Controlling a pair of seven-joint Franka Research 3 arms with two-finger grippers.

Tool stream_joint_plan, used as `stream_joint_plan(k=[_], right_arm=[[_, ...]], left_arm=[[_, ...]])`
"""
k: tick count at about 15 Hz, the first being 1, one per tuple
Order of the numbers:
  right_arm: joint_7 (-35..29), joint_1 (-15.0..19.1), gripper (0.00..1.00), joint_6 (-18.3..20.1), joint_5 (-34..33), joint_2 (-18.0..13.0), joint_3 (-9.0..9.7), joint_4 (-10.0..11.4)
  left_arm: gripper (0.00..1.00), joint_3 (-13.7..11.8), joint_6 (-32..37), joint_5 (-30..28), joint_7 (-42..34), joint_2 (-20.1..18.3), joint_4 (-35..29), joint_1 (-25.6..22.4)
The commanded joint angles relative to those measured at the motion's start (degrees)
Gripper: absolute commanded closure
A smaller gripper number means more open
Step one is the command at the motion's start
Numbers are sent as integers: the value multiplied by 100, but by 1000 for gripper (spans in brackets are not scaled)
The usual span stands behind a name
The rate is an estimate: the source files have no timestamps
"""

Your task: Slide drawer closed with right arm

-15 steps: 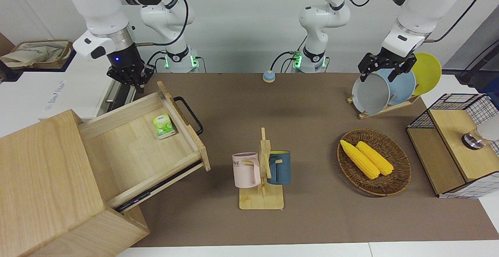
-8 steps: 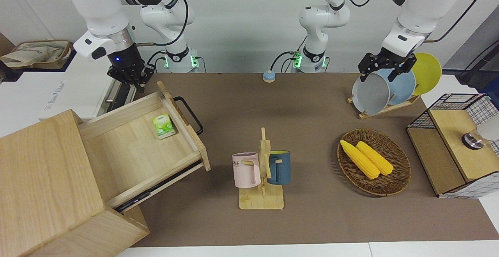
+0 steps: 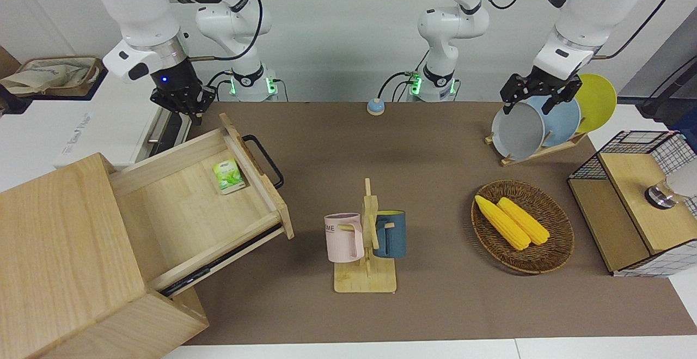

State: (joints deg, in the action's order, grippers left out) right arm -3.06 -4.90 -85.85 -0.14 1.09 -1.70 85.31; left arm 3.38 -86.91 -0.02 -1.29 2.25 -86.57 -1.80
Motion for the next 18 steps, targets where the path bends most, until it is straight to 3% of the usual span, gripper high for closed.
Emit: stream_joint_plan(k=[1, 4, 11, 14, 18], right_arm=[[-597, 15, 1000, 156, 94, -136, 327, -14], [-1230, -72, 1000, 156, 58, -162, 504, -23], [-2619, -845, 1000, -212, 41, -57, 522, -14], [-3391, -1222, 1000, -363, -12, 162, 522, -14], [-3885, -1540, 1000, -380, -109, 417, 522, -14]], left_arm=[[7, 40, 113, 98, -56, 65, 140, -31], [7, 40, 113, 98, -56, 65, 149, -31], [7, 40, 113, 98, -56, 65, 149, -31], [7, 40, 113, 98, -56, 65, 149, -31], [7, 40, 113, 98, -56, 65, 149, -31]])
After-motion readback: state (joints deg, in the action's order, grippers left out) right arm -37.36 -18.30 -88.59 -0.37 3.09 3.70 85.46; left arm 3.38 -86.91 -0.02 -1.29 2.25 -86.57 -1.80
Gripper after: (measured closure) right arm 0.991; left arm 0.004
